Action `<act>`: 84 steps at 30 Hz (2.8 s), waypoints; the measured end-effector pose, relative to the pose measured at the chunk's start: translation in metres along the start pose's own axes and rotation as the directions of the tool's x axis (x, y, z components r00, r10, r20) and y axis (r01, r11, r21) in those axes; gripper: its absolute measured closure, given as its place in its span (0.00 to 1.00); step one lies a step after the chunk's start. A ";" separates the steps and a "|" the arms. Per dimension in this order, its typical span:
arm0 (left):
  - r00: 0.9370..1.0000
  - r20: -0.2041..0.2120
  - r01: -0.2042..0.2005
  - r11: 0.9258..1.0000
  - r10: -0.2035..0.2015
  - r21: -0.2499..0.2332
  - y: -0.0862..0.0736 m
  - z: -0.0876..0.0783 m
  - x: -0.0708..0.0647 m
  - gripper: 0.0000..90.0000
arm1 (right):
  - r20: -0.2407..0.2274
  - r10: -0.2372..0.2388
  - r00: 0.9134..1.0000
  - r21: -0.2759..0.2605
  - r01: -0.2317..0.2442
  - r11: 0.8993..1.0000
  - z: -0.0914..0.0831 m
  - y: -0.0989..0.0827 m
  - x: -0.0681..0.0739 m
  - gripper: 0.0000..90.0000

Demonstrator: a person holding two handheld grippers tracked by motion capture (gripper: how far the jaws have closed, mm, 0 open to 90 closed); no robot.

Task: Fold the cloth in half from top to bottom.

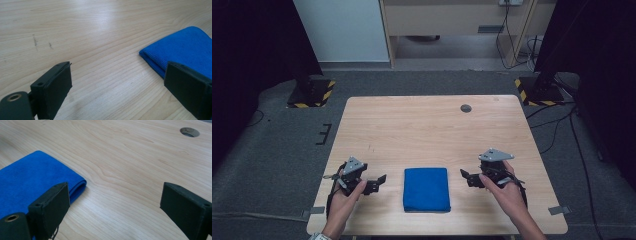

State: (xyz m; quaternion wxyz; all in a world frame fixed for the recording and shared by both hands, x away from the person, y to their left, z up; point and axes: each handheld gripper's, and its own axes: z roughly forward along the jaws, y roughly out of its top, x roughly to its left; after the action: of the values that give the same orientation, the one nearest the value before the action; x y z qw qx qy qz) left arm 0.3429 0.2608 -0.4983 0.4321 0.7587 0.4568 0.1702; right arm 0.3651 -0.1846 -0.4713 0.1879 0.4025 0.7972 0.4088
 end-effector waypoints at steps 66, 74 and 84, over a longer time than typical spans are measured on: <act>0.995 -0.084 -0.039 0.975 0.059 0.217 0.015 0.070 0.035 0.07 | 0.207 0.290 0.934 0.042 -0.305 0.952 0.036 -0.050 -0.118 0.11; 0.990 -0.101 -0.080 0.980 0.099 0.184 0.010 0.074 0.033 0.01 | 0.260 0.211 0.942 0.073 -0.237 0.969 0.044 -0.047 -0.108 0.09; 0.989 -0.113 -0.070 0.981 0.092 0.183 0.008 0.073 0.032 0.01 | 0.237 0.140 0.961 0.111 -0.170 0.979 0.037 -0.054 -0.098 0.07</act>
State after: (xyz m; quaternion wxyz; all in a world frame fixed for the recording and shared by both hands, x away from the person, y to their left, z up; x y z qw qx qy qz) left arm 0.4115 0.2498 -0.5375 0.3267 0.8007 0.4642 0.1916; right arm 0.4210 -0.2622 -0.5391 0.2190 0.5195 0.7613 0.3204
